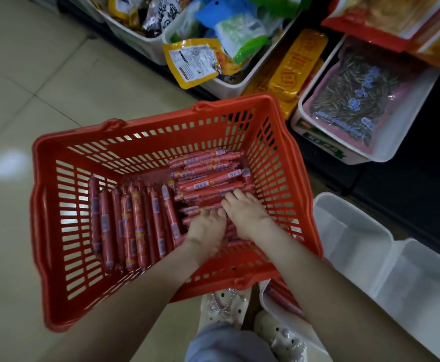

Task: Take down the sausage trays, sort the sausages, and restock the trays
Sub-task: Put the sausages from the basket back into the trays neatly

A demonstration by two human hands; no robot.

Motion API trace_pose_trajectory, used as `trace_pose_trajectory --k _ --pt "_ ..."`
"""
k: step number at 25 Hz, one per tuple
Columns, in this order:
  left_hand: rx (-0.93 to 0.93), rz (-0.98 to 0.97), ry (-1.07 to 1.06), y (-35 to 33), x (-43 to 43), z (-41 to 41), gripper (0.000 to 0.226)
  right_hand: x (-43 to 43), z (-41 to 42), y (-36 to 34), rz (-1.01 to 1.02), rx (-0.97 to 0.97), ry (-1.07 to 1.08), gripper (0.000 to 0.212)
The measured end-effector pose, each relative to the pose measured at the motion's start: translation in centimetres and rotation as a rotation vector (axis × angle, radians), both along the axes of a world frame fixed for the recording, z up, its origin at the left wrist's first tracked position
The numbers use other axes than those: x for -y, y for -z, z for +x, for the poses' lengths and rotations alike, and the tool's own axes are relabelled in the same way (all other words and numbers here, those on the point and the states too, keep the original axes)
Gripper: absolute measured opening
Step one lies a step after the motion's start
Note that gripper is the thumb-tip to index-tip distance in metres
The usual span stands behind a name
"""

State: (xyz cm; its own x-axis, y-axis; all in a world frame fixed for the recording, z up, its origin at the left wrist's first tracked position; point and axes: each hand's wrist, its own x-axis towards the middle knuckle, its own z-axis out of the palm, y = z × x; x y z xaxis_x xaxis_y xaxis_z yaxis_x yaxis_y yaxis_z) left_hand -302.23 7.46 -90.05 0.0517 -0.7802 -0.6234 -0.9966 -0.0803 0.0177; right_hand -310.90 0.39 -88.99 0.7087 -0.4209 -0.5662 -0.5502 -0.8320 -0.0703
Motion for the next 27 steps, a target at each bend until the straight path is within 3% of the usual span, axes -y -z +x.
trace_pose_trajectory --k 3,6,11,15,18,21,24,27 --pt "-0.004 -0.080 0.066 -1.3 0.0 0.4 0.049 0.0 -0.4 -0.9 0.123 -0.007 0.154 0.064" --pt "0.048 -0.195 0.065 -3.9 -0.5 0.9 0.051 -0.4 -0.2 -3.2 0.140 0.029 0.233 0.062" --pt "-0.011 -0.535 0.031 -8.7 -1.2 1.9 0.072 -0.7 -1.7 -9.8 -0.044 0.195 0.203 0.036" --pt "-0.086 -0.665 0.074 -13.6 0.5 -1.8 0.053 -1.2 -6.7 -15.2 -0.171 0.239 0.263 0.041" --pt "-0.137 -0.733 0.212 -16.1 1.9 -6.9 0.041 -1.6 -12.5 -17.1 -0.373 0.297 0.358 0.044" --pt "-0.163 -0.836 0.364 -16.6 2.7 -12.8 0.016 -2.6 -19.0 -16.7 -0.611 0.341 0.459 0.031" --pt "-0.158 -0.797 0.496 -14.6 3.0 -18.4 0.017 -4.2 -24.4 -14.1 -0.710 0.323 0.542 0.032" --pt "-0.199 -0.642 0.586 -10.4 2.3 -23.0 0.020 -6.6 -28.5 -9.0 -0.596 0.314 0.718 0.043"
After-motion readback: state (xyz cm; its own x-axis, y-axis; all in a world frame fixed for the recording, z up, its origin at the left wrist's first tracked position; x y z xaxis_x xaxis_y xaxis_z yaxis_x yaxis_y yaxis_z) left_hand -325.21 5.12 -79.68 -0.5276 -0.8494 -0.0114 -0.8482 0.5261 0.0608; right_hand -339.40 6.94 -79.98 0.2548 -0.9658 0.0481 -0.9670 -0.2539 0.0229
